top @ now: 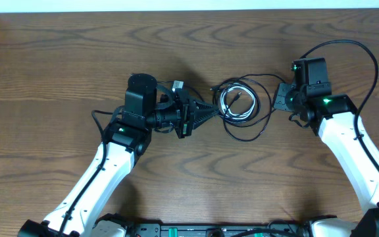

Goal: Untangle cables

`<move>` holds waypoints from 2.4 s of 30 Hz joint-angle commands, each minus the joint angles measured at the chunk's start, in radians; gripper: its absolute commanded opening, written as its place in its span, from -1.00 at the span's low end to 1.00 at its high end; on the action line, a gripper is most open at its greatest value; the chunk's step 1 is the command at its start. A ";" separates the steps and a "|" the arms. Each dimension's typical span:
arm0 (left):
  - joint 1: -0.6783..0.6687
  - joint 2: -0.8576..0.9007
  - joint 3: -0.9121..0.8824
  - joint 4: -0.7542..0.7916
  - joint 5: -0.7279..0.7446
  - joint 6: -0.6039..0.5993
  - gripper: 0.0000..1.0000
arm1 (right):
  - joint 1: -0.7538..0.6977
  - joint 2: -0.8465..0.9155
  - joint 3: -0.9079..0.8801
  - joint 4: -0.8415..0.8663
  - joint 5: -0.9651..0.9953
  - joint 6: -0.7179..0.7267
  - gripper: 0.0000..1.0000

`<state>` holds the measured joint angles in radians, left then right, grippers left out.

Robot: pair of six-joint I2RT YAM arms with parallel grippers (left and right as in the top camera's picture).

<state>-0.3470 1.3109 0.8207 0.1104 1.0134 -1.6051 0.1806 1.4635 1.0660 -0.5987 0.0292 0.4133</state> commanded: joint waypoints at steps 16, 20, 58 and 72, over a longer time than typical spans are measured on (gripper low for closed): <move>0.005 -0.005 0.007 0.047 0.122 0.294 -0.85 | -0.005 -0.006 0.018 0.004 -0.002 0.013 -0.98; 0.003 -0.005 0.007 0.053 0.129 0.304 -0.85 | -0.005 -0.006 0.018 0.003 -0.002 0.013 -0.98; -0.394 0.546 0.160 -0.109 -0.887 1.037 -0.08 | -0.005 -0.006 0.018 0.000 -0.002 0.028 -0.98; -0.489 0.627 0.159 -0.031 -1.049 1.023 -0.82 | -0.005 -0.006 0.018 0.000 -0.003 0.028 -0.98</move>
<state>-0.8154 1.9095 0.9730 0.0986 0.0174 -0.5747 0.1806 1.4635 1.0664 -0.6010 0.0288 0.4294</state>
